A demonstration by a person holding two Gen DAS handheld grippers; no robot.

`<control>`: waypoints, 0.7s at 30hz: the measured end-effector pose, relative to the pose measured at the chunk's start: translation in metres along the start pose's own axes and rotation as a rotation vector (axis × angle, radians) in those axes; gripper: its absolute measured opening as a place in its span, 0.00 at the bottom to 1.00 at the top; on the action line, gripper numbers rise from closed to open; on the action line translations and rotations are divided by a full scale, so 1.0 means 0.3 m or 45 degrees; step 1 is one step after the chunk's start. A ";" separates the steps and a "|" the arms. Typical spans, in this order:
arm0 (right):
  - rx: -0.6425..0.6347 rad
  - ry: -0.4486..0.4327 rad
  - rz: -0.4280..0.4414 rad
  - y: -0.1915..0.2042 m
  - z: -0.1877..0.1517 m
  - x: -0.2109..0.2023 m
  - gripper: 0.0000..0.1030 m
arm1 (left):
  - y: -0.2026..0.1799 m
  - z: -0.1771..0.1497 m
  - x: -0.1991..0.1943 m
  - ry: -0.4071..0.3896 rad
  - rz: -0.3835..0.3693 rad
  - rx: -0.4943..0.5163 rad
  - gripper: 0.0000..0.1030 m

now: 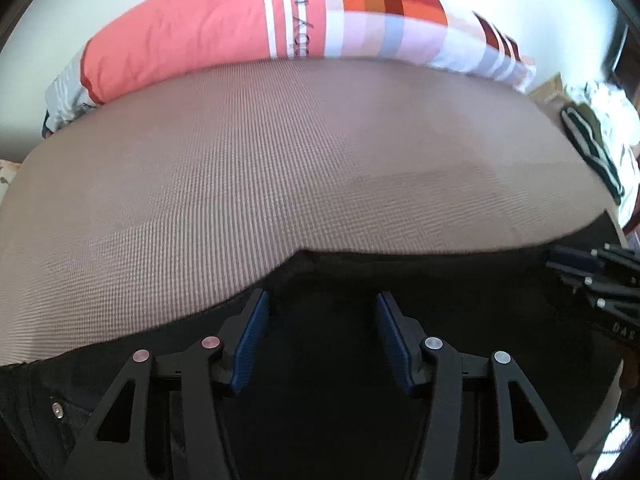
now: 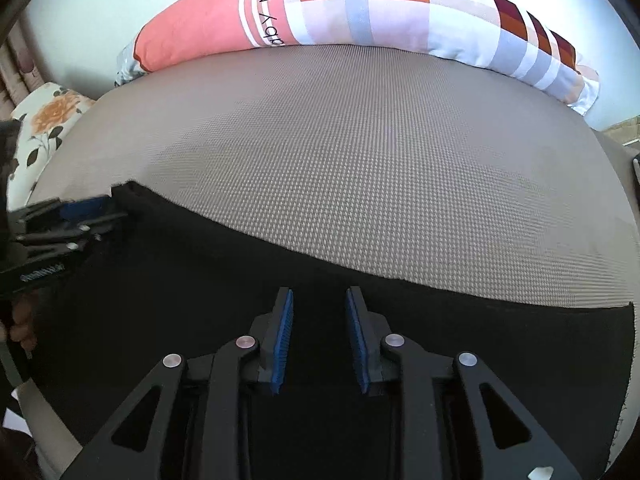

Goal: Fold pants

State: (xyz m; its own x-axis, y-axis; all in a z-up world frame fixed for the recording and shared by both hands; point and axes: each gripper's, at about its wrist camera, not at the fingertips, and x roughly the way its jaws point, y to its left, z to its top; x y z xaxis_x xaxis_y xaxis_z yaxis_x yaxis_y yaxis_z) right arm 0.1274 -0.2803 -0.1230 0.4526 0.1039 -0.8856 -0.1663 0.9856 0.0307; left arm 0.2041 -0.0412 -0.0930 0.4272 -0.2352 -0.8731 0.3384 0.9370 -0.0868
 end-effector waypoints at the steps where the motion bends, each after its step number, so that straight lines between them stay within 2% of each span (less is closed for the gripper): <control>1: 0.008 -0.002 0.004 -0.005 0.002 0.003 0.25 | -0.005 -0.001 0.002 0.001 0.009 0.005 0.54; 8: 0.025 -0.025 0.033 -0.020 -0.006 0.005 0.26 | -0.014 -0.009 0.007 -0.014 0.030 0.013 0.54; 14: -0.001 -0.025 0.055 -0.020 -0.014 -0.013 0.30 | -0.018 -0.012 -0.017 0.010 0.056 -0.065 0.54; 18: 0.013 -0.087 0.068 -0.038 -0.010 -0.079 0.30 | -0.035 -0.045 -0.068 -0.010 0.072 -0.102 0.54; 21: 0.037 -0.113 0.065 -0.067 -0.016 -0.125 0.35 | -0.064 -0.076 -0.099 -0.019 0.068 -0.109 0.55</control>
State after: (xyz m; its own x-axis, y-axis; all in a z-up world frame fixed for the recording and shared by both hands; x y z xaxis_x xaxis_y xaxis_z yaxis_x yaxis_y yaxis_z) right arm 0.1097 -0.3046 -0.0927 0.5203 0.1640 -0.8381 -0.1660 0.9821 0.0891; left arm 0.1657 -0.0464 -0.0763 0.4550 -0.1875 -0.8705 0.2425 0.9667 -0.0815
